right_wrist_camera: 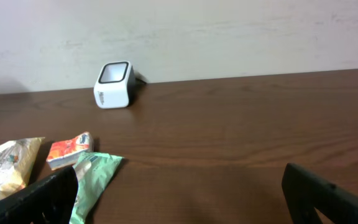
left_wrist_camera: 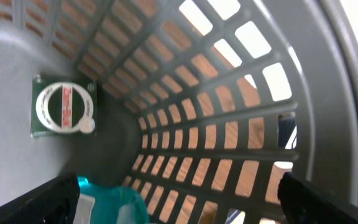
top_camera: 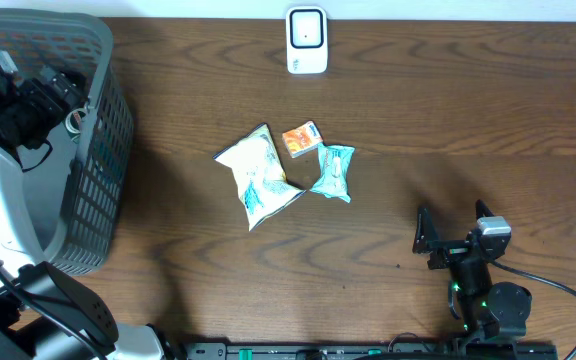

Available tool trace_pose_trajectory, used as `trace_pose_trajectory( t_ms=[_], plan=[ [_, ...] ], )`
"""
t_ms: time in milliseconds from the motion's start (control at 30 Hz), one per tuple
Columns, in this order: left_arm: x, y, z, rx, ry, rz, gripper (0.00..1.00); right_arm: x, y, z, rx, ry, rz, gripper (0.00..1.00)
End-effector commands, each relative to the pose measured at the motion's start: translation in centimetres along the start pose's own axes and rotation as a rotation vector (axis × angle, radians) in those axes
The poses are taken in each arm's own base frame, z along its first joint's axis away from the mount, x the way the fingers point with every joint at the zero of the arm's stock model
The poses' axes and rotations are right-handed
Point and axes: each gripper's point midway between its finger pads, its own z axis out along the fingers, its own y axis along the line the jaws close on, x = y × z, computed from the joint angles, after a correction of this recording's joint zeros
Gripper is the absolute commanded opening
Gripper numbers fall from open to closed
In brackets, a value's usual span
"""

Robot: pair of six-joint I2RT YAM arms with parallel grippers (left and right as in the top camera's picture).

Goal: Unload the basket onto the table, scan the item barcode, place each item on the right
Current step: 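Reach the left gripper into the basket toward the teal mouthwash bottle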

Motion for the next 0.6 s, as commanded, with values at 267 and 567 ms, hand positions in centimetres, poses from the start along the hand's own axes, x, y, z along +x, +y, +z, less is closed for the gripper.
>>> trace_pose_trajectory(
  t_ms=[267, 567],
  plan=[
    [3.4, 2.6, 2.3, -0.040, 0.168, -0.123, 0.98, 0.2, 0.2, 0.0, -0.008, 0.007, 0.010, 0.99],
    [6.3, 6.6, 5.0, -0.149, 0.287, -0.207, 0.98, 0.2, 0.2, 0.0, -0.008, 0.007, 0.010, 0.99]
  ],
)
